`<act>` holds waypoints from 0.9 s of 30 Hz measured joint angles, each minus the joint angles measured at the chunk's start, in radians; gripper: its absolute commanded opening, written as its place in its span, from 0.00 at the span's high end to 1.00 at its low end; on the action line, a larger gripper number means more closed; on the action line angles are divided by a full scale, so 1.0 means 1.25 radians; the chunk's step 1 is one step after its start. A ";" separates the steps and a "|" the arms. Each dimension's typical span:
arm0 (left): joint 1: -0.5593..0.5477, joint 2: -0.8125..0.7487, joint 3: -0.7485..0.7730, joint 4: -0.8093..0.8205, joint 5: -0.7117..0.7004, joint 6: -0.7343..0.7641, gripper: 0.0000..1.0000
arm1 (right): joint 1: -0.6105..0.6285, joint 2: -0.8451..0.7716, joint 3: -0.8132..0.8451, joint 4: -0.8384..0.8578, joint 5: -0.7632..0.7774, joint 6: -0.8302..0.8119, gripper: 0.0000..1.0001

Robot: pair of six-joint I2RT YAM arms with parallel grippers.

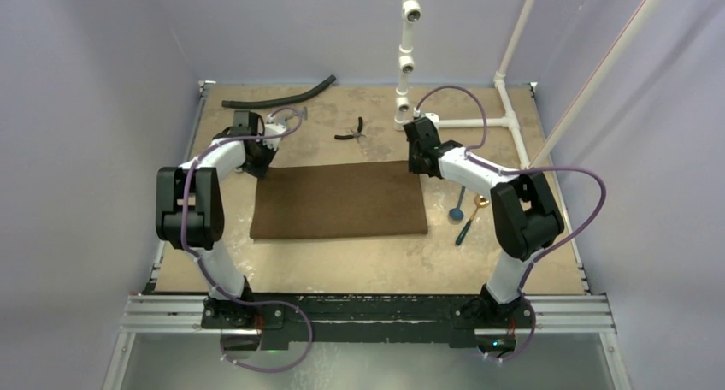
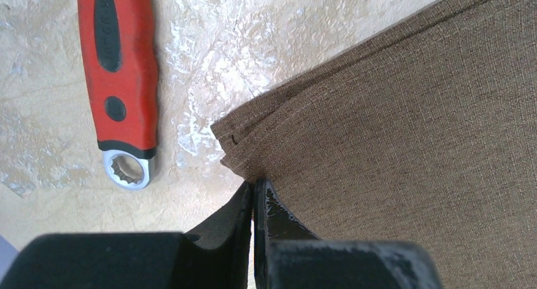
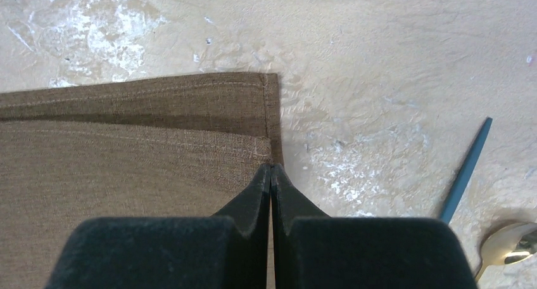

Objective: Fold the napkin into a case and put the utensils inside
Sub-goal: Fold and flatten the napkin at the center of the board.

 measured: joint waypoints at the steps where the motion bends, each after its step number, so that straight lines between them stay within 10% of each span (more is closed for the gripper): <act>1: 0.000 0.001 -0.002 0.001 0.000 0.000 1.00 | -0.001 0.000 0.000 0.001 0.002 0.000 1.00; 27: 0.000 -0.010 -0.048 0.074 -0.038 -0.020 1.00 | -0.025 0.125 0.047 0.050 0.022 -0.005 0.98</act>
